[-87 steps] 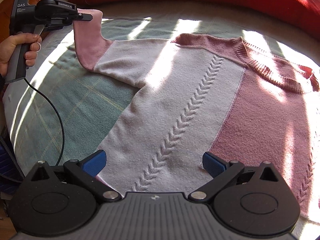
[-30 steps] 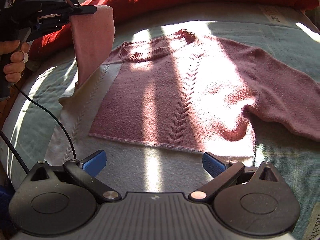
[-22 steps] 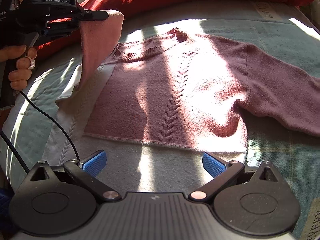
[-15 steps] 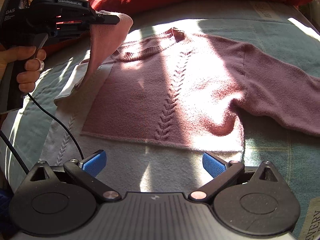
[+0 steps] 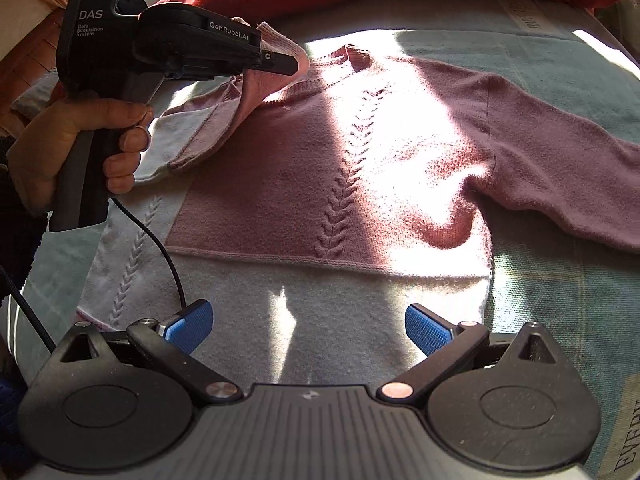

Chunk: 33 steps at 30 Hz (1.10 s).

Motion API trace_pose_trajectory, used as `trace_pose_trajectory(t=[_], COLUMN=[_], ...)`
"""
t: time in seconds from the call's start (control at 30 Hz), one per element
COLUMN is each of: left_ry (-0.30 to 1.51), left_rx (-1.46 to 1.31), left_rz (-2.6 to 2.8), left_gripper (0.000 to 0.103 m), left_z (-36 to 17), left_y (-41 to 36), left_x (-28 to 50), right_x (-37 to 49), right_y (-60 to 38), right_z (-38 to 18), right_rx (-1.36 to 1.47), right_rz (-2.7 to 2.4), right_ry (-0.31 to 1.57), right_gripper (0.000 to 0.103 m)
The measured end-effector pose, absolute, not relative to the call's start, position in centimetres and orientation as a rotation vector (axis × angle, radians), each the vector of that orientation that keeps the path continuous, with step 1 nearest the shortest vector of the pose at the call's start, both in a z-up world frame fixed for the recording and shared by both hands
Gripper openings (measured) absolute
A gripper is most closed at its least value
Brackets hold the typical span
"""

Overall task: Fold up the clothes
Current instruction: 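Carry the held sleeve across the sweater body with the left gripper, then open the left gripper to lay the sleeve on the sweater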

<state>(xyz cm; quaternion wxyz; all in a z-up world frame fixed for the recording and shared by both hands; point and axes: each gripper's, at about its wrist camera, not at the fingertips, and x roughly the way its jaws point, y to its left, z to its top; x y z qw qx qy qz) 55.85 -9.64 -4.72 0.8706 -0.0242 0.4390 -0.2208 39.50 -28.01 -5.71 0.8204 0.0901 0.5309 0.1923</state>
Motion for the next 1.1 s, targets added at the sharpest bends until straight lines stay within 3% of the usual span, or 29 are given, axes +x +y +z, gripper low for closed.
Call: trace_pose_trajectory(t=[0.13,0.33,0.4,0.6,0.83,1.03,1.1], left_ry=[0.923,0.866,0.859,0.87,0.915,0.951,0.983], left_rx=[0.065,0.172,0.168,0.155,0.142,0.034,0.001], left_rz=[-0.528,-0.607,-0.627,-0.571,-0.388,-0.23,-0.21], left_gripper=[0.022,0.03,0.04,0.048,0.049,0.05,0.055], left_z=[-5.3,-4.3,-3.8,-3.1,-4.0,-6.4,-7.9], left_y=[-11.4,-12.5,-12.0,-7.5,1.1,7.9,9.3], left_x=[55.0,53.2,52.7,51.6,50.7,50.7,50.7], right_x=[39.2,38.8,38.6,38.6,39.5,40.9,41.4], right_y=[-27.5,-26.5,-26.1,-25.0,-23.1,-20.0,-18.6], right_z=[-5.7,-5.5,-5.4,-5.0,-4.8,-4.4,-4.2], right_rx=[0.168,0.164,0.163,0.16,0.138,0.105,0.089], right_rz=[0.406,0.398,0.397,0.39,0.378,0.39,0.398], right_ry=[1.135,1.137,1.137,1.134,1.139,1.143,1.143], right_gripper=[0.103,0.103,0.103,0.103,0.103,0.103,0.103])
